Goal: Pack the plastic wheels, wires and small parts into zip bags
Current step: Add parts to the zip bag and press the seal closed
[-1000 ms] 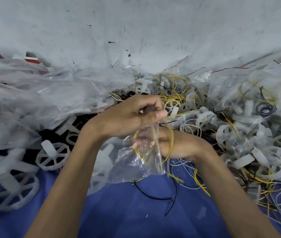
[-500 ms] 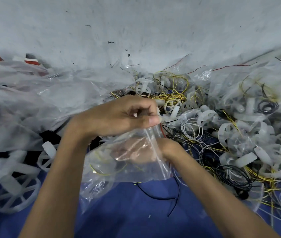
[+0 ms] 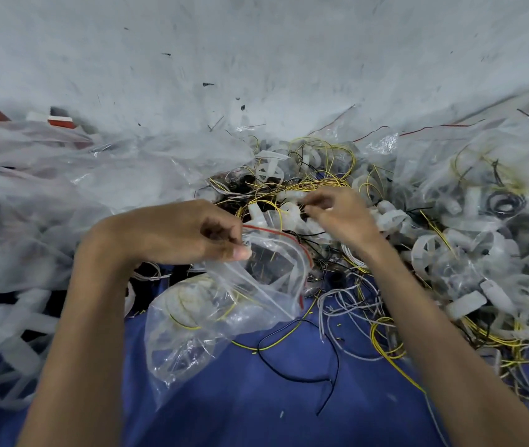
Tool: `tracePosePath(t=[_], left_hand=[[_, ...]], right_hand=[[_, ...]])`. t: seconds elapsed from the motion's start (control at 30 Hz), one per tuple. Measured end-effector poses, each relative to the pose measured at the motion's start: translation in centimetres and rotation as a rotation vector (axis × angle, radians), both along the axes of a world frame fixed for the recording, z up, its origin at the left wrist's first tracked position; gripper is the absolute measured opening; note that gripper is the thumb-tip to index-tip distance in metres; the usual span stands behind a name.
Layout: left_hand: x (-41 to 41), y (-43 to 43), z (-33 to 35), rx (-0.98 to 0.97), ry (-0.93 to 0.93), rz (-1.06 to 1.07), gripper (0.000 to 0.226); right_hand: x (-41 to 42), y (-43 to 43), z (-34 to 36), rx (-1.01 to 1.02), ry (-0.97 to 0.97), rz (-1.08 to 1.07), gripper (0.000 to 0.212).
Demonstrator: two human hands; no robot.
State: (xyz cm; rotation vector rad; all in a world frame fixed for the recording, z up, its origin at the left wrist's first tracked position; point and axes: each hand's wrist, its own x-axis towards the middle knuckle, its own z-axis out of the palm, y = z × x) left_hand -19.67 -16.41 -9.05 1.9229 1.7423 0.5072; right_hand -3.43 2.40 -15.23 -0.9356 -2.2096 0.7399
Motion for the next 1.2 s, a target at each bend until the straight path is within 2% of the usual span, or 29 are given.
tracePosePath(t=[0.1, 0.17, 0.3, 0.5, 0.6, 0.7, 0.83, 0.93, 1.1, 1.2], left_hand=[[-0.2, 0.0, -0.2, -0.003, 0.011, 0.010, 0.025], [-0.3, 0.0, -0.2, -0.004, 0.013, 0.013, 0.026], [-0.6, 0.0, -0.2, 0.000, 0.012, 0.019, 0.026], [-0.2, 0.3, -0.3, 0.001, 0.013, 0.025, 0.028], [0.2, 0.6, -0.3, 0.009, 0.024, 0.016, 0.028], [0.7, 0.6, -0.2, 0.032, 0.008, 0.006, 0.029], [1.1, 0.6, -0.2, 0.058, -0.008, -0.003, 0.027], [1.0, 0.7, -0.2, 0.057, 0.002, 0.009, 0.027], [0.6, 0.5, -0.2, 0.068, -0.016, 0.020, 0.024], [0.4, 0.4, -0.3, 0.093, -0.040, 0.046, 0.027]], right_hand=[[-2.0, 0.4, -3.5, 0.082, -0.421, -0.065, 0.034], [-2.3, -0.1, -4.5, 0.196, -0.488, -0.147, 0.037], [-1.4, -0.6, -4.3, 0.332, -0.363, -0.211, 0.019], [2.8, -0.1, -2.3, 0.482, -0.019, -0.373, 0.019], [4.2, 0.4, -0.7, 0.448, 0.089, -0.302, 0.017], [5.0, 0.2, 0.7, 0.382, 0.237, -0.138, 0.014], [5.7, 0.0, 1.3, 0.397, 0.217, -0.052, 0.014], [6.4, 0.2, 1.6, 0.428, 0.201, -0.128, 0.013], [7.1, 0.2, 2.3, 0.240, 0.261, -0.166, 0.014], [7.8, -0.1, 3.0, 0.310, 0.323, -0.252, 0.012]])
